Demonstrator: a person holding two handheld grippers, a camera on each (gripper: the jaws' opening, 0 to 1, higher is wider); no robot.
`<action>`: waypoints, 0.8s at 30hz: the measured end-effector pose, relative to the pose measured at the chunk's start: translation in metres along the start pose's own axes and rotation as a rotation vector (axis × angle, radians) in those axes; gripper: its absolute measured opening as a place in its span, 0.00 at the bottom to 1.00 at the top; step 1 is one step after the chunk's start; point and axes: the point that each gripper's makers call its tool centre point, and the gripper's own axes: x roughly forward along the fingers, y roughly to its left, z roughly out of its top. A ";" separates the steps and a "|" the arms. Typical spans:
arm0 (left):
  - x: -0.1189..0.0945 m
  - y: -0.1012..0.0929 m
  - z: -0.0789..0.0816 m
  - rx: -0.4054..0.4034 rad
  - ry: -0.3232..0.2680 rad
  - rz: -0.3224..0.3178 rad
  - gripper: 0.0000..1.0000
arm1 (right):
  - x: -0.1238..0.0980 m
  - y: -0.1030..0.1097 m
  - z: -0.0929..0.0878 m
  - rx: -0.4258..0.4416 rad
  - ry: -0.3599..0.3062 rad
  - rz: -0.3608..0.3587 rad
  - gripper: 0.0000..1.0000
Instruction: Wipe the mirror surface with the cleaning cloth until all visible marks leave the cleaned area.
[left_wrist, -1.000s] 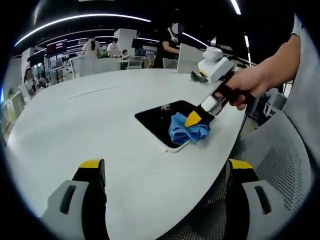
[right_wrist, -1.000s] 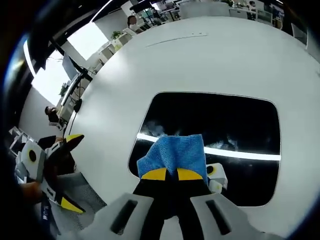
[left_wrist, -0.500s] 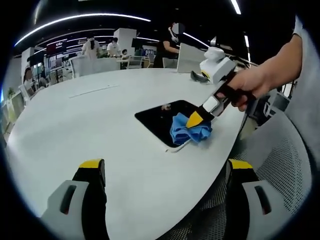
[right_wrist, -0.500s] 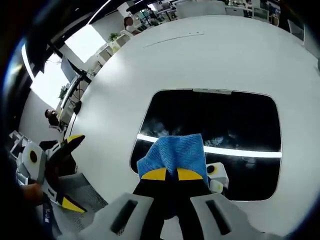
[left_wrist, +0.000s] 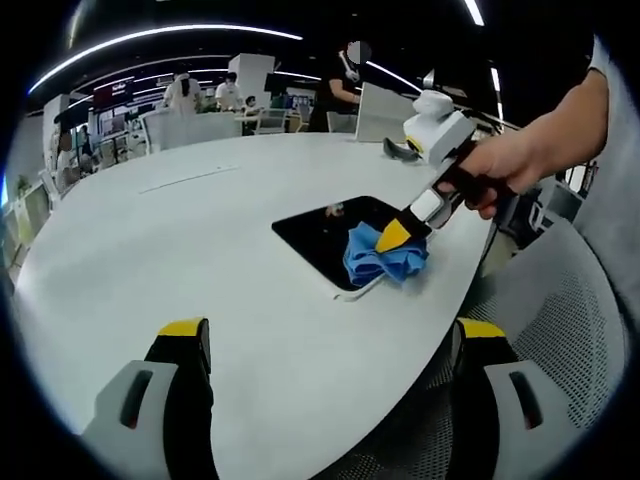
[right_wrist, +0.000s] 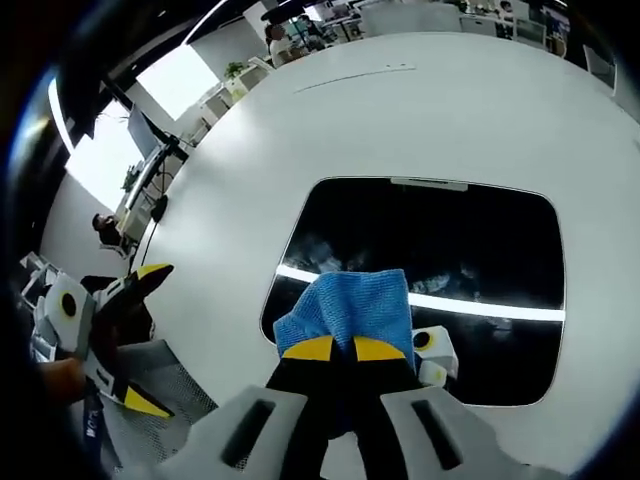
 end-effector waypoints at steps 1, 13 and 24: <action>0.000 0.000 0.000 0.002 -0.001 -0.001 0.99 | 0.000 0.000 0.000 0.000 0.001 0.001 0.00; 0.000 -0.001 -0.003 0.000 0.017 -0.004 0.99 | -0.005 -0.009 -0.001 0.005 0.007 0.005 0.00; 0.002 -0.001 -0.003 -0.002 0.018 0.000 0.99 | -0.013 -0.025 -0.003 -0.002 0.022 -0.001 0.00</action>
